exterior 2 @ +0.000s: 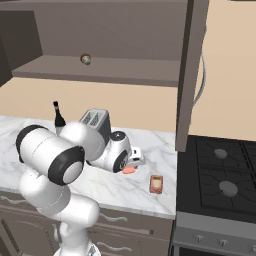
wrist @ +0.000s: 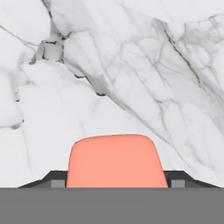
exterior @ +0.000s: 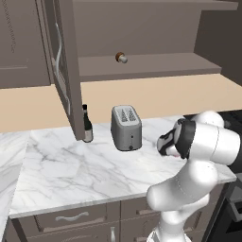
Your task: Pick the bar soap and bar soap from the cabinet and place them on the counter.
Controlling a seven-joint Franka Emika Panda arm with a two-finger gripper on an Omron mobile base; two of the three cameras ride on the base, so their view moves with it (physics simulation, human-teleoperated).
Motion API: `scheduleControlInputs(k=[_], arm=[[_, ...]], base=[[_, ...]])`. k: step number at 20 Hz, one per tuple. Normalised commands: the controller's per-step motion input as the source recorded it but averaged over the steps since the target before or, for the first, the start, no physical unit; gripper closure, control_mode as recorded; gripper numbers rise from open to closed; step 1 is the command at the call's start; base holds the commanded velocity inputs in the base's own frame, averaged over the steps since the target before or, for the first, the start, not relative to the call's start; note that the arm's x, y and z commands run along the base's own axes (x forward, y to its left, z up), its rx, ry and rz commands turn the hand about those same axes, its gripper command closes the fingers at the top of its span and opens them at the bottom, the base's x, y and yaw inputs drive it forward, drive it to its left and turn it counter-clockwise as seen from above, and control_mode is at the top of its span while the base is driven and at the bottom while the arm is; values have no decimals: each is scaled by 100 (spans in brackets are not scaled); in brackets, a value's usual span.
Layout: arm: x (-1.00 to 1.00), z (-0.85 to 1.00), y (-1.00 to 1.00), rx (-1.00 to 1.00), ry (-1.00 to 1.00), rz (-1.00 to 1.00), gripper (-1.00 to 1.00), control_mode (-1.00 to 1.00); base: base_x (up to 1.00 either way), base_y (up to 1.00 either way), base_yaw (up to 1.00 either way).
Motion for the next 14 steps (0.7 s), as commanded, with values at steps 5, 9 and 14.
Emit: scheduleControlInputs(k=[5, 9, 14], arm=[[11, -26, 0, 0, 2, 0, 100, -100], [10, -21, 0, 0, 0, 0, 100, -100], [4, -20, 0, 0, 0, 0, -100, -100]], base=[[0, 0, 0], [0, 0, 0], [0, 0, 0]])
